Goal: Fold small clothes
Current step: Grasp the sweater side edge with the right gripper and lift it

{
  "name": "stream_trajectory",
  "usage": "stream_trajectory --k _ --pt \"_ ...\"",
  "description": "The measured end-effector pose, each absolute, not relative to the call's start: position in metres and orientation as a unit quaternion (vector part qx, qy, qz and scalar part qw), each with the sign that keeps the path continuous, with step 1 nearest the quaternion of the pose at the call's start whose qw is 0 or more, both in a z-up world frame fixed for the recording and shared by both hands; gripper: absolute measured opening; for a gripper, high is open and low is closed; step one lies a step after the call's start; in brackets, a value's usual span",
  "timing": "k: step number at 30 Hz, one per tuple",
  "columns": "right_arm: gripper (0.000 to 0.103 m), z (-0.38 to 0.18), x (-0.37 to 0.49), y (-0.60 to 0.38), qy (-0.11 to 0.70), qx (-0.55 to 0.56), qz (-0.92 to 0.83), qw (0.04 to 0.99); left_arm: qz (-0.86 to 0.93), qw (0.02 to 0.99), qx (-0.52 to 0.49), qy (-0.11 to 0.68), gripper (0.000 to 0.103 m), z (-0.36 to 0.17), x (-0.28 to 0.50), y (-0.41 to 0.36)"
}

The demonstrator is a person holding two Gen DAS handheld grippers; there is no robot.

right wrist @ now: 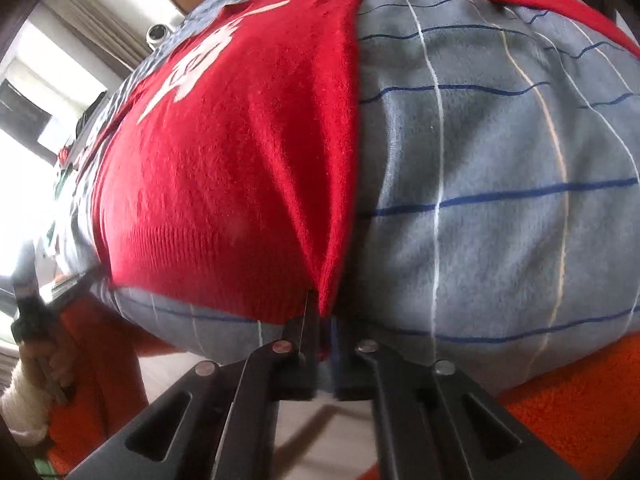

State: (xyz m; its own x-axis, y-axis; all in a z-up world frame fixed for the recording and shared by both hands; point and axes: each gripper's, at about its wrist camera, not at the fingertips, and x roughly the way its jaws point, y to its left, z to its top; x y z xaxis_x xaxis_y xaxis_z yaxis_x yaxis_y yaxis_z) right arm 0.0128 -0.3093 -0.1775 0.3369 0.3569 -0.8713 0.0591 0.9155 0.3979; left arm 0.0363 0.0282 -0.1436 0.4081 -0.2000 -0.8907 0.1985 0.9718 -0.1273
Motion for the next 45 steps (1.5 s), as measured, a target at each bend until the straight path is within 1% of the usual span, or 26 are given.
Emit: stream_trajectory --k 1,2,3,4,8,12,14,16,19,23,26,33,35,36,37,38,40,42,45 --pt "0.012 -0.175 0.01 -0.312 0.566 0.193 0.099 0.795 -0.115 0.842 -0.009 0.526 0.043 -0.137 0.033 0.036" --pt "0.016 -0.173 0.006 -0.318 0.566 0.204 0.1 0.792 -0.11 0.847 -0.019 0.52 0.051 -0.131 0.031 0.041" --pt "0.025 -0.168 0.002 -0.324 0.568 0.214 0.097 0.789 -0.106 0.851 -0.031 0.513 0.054 -0.126 0.031 0.047" --pt "0.029 -0.164 -0.002 -0.33 0.567 0.22 0.093 0.788 -0.103 0.856 -0.047 0.504 0.056 -0.118 0.032 0.053" --pt "0.029 -0.125 -0.014 -0.381 0.514 0.248 0.055 0.82 -0.045 0.888 -0.089 0.449 0.069 -0.09 0.06 0.086" --pt "0.03 -0.093 0.001 -0.488 0.392 0.345 -0.036 0.852 0.042 0.918 -0.108 0.379 0.07 -0.081 0.091 0.124" --pt "0.03 -0.094 0.01 -0.536 0.361 0.375 -0.095 0.848 0.075 0.926 -0.101 0.357 0.07 -0.087 0.095 0.133" --pt "0.033 -0.105 0.017 -0.576 0.346 0.424 -0.135 0.826 0.108 0.919 -0.101 0.365 0.07 -0.1 0.096 0.143" --pt "0.033 -0.13 0.026 -0.612 0.327 0.502 -0.14 0.788 0.1 0.907 -0.14 0.384 0.07 -0.11 0.1 0.153" --pt "0.032 -0.152 0.039 -0.626 0.287 0.557 -0.137 0.768 0.113 0.905 -0.133 0.388 0.071 -0.116 0.1 0.152" --pt "0.032 -0.159 0.047 -0.634 0.261 0.574 -0.138 0.764 0.118 0.903 -0.128 0.393 0.072 -0.117 0.097 0.151" --pt "0.03 -0.171 0.057 -0.648 0.254 0.578 -0.139 0.763 0.118 0.902 -0.106 0.403 0.074 -0.12 0.1 0.141" --pt "0.027 -0.172 0.059 -0.651 0.256 0.578 -0.139 0.762 0.119 0.902 -0.096 0.403 0.074 -0.12 0.1 0.138" --pt "0.022 -0.172 0.062 -0.652 0.263 0.573 -0.138 0.763 0.119 0.903 -0.094 0.403 0.074 -0.12 0.1 0.137" --pt "0.009 -0.169 0.063 -0.651 0.272 0.565 -0.143 0.766 0.119 0.903 -0.092 0.403 0.074 -0.12 0.1 0.136" --pt "0.005 -0.165 0.067 -0.65 0.284 0.548 -0.149 0.772 0.119 0.903 -0.091 0.403 0.075 -0.12 0.1 0.137" --pt "0.005 -0.154 0.072 -0.647 0.296 0.521 -0.163 0.784 0.118 0.903 -0.093 0.404 0.075 -0.12 0.1 0.137" --pt "0.005 -0.13 0.083 -0.642 0.29 0.501 -0.168 0.798 0.117 0.902 -0.096 0.404 0.075 -0.12 0.099 0.138" --pt "0.005 -0.08 0.11 -0.623 0.268 0.475 -0.134 0.827 0.114 0.902 -0.102 0.405 0.075 -0.12 0.099 0.139"
